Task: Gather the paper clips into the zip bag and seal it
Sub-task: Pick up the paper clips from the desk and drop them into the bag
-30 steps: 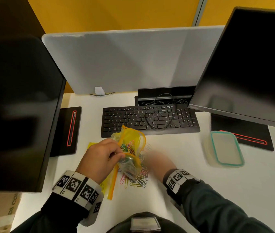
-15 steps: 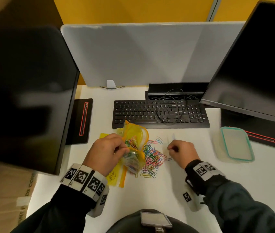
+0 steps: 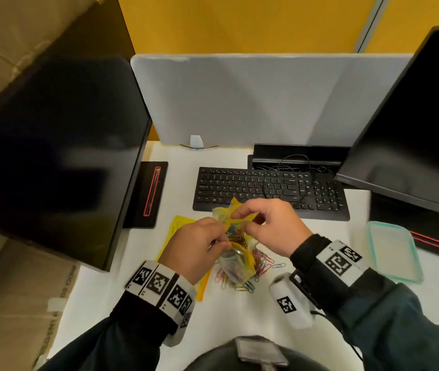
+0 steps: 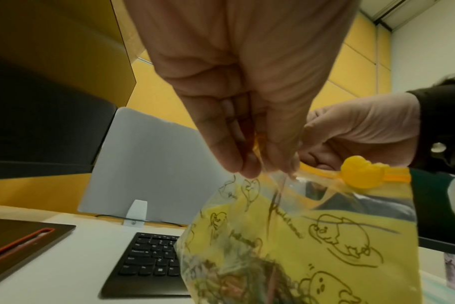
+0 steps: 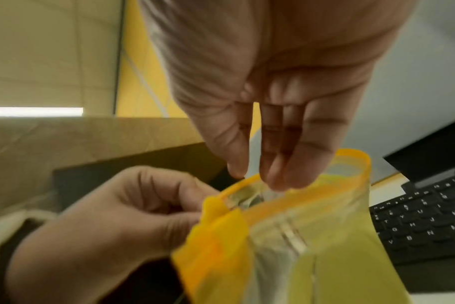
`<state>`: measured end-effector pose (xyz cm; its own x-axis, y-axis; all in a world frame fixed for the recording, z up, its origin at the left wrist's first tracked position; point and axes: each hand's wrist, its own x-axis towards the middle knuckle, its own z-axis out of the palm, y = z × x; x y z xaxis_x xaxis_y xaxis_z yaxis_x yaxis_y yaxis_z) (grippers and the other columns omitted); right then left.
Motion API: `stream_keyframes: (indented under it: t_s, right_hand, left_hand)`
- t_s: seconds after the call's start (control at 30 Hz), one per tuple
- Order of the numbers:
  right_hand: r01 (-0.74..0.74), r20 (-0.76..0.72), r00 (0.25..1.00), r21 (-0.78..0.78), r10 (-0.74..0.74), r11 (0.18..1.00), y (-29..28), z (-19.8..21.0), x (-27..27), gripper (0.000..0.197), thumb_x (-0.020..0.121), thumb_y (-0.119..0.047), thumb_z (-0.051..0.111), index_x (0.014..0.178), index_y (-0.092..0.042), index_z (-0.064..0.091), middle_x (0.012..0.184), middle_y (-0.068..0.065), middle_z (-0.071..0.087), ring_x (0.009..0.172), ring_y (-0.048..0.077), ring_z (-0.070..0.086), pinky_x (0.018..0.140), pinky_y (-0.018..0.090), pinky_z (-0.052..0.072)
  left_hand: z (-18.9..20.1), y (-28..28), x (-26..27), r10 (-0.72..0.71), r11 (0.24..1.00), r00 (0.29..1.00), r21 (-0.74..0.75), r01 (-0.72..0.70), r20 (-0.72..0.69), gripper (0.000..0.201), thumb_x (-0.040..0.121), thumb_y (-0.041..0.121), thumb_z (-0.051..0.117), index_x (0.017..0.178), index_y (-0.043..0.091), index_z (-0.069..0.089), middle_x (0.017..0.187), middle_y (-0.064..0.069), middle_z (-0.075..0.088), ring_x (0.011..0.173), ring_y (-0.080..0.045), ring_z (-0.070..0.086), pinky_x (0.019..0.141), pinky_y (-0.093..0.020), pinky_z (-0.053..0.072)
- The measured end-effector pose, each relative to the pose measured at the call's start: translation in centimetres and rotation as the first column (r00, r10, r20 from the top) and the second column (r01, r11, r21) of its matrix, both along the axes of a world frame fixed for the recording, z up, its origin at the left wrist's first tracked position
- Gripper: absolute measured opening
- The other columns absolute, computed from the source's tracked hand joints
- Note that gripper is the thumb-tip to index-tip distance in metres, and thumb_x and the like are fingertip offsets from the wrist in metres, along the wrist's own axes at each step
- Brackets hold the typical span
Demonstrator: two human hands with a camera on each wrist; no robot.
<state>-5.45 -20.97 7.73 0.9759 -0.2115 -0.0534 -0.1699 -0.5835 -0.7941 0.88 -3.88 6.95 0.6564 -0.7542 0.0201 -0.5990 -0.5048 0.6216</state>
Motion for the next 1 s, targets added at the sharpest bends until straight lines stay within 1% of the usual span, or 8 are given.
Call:
stream_keyframes:
  t_s: [0.1,0.17,0.27,0.37,0.5,0.67,0.83,1.0]
  right_hand:
    - [0.190,0.114,0.972,0.120,-0.204,0.974,-2.3,-1.7,-0.1,0.035,0.081,-0.001,0.059,0.073,-0.035,0.059,0.075,-0.014,0.062,0.058,-0.004,0.052,0.060,0.013,0.043]
    - [0.212,0.001,0.977,-0.037,-0.212,0.977,-3.5,-3.8,-0.6,0.023,0.081,-0.008,0.063,0.088,-0.030,0.060,0.093,-0.006,0.064,0.071,-0.001,0.056,0.069,0.021,0.047]
    - [-0.104,-0.404,0.915,-0.226,0.004,0.968,-3.2,-8.4,-1.9,0.069,0.072,-0.032,0.075,0.132,-0.034,0.040,0.143,0.006,0.039,0.123,0.023,0.045,0.100,0.038,0.043]
    - [-0.343,-0.510,0.843,-0.268,0.170,0.900,-1.2,-11.6,-2.7,0.084,0.070,-0.033,0.075,0.139,-0.043,0.028,0.155,0.005,0.016,0.139,0.030,0.022,0.109,0.046,0.035]
    - [-0.321,-0.386,0.907,-0.370,0.170,0.872,-0.2,-13.2,-2.9,0.046,0.090,-0.017,0.053,0.133,-0.030,0.045,0.137,0.009,0.045,0.124,0.030,0.042,0.098,0.040,0.044]
    - [-0.196,-0.313,0.944,-0.290,0.101,0.937,-1.5,-12.4,-3.0,0.033,0.090,-0.009,0.048,0.119,-0.018,0.062,0.113,0.011,0.064,0.107,0.030,0.058,0.091,0.031,0.045]
    - [0.095,-0.195,0.974,-0.116,-0.116,0.989,-3.5,-9.6,-3.7,0.022,0.086,-0.009,0.060,0.105,-0.015,0.071,0.102,0.004,0.072,0.090,0.018,0.064,0.083,0.017,0.042]
    - [0.180,-0.029,0.984,0.076,-0.178,0.981,-5.0,-4.4,-4.8,0.016,0.083,-0.010,0.065,0.092,-0.022,0.071,0.073,-0.017,0.062,0.070,0.003,0.055,0.071,0.028,0.052]
  left_hand:
    - [0.0,0.4,0.4,0.041,0.999,0.999,0.009,-0.041,0.018,0.012,0.080,0.028,0.065,0.078,0.017,0.068,0.087,0.005,0.064,0.079,-0.011,0.058,0.073,-0.033,0.049]
    - [-0.1,0.7,0.5,0.068,0.998,0.997,-0.002,-0.068,0.021,0.017,0.076,0.034,0.061,0.075,0.018,0.068,0.084,0.006,0.064,0.076,-0.008,0.058,0.072,-0.031,0.049]
    - [-0.3,1.5,0.1,0.099,0.995,0.995,-0.023,-0.099,0.022,0.016,0.071,0.032,0.061,0.072,0.018,0.068,0.082,0.008,0.065,0.076,-0.004,0.056,0.070,-0.022,0.046]
    - [-0.3,2.5,-0.2,0.140,0.990,0.990,-0.037,-0.139,0.028,0.011,0.069,0.029,0.064,0.070,0.019,0.068,0.084,0.009,0.065,0.081,-0.003,0.056,0.069,-0.013,0.045]
    - [-0.3,3.4,-0.4,0.157,0.987,0.986,-0.041,-0.155,0.058,0.013,0.069,0.030,0.065,0.069,0.019,0.070,0.082,0.008,0.067,0.080,-0.004,0.058,0.066,-0.018,0.048]
    - [-0.9,3.4,-0.8,0.186,0.981,0.982,-0.060,-0.184,0.035,0.026,0.070,0.042,0.060,0.070,0.019,0.069,0.080,0.005,0.068,0.076,-0.006,0.059,0.064,-0.022,0.048]
    - [-1.7,2.3,-1.4,0.187,0.980,0.982,-0.064,-0.188,-0.020,0.013,0.070,0.033,0.064,0.069,0.021,0.068,0.081,0.007,0.066,0.078,-0.004,0.057,0.066,-0.019,0.047]
    - [-2.2,0.7,-2.0,0.147,0.989,0.989,-0.024,-0.148,-0.031,0.024,0.071,0.041,0.059,0.071,0.018,0.068,0.083,0.006,0.066,0.082,-0.002,0.054,0.068,-0.018,0.044]
